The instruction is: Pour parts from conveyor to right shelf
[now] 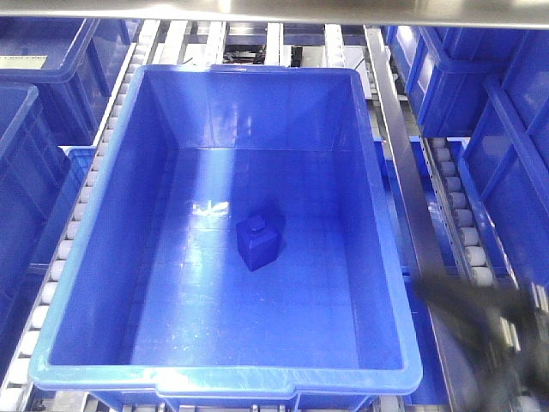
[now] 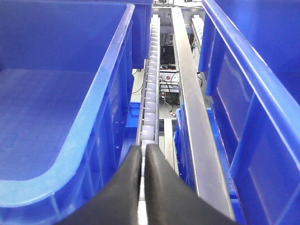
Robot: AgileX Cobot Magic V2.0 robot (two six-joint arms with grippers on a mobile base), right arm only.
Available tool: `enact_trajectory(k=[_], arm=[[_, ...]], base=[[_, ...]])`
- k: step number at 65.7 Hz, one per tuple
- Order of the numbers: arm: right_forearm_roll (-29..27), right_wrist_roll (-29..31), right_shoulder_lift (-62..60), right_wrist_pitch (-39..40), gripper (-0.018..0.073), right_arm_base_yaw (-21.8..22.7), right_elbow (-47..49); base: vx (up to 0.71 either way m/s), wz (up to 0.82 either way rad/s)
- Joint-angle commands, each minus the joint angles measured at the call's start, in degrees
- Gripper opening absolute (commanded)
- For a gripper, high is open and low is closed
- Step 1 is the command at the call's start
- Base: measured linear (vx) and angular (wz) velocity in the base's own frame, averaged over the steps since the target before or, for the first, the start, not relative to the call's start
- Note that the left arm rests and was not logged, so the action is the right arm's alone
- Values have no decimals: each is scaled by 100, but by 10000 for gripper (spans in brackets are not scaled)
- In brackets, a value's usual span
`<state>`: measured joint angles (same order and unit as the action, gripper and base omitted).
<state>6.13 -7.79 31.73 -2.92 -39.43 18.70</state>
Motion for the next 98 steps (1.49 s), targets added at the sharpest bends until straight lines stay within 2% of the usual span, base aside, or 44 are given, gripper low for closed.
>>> enact_trajectory(k=[1,6,12,31,43,50,73,85,98], arm=[[-48,12,-386,812,-5,72,-340],[-178,12,-823,945,-5,393,-788],[-178,12,-1267,971,-5,1021,-1141],[-165,12,-2382,959,-5,2761,-1740],[267,16,-3025,954,-5,3879,-1888],[346,16,-3316,982,-5,4342,-1888],[375,16,-3313,292,-5,4413,-2086],[645,16,-3313,728,-5,4391,-2086],[645,16,-3308,682,-5,4004,-2086]], base=[[0,0],[0,0],[0,0],[0,0],[0,0],[0,0],[0,0],[0,0],[0,0]])
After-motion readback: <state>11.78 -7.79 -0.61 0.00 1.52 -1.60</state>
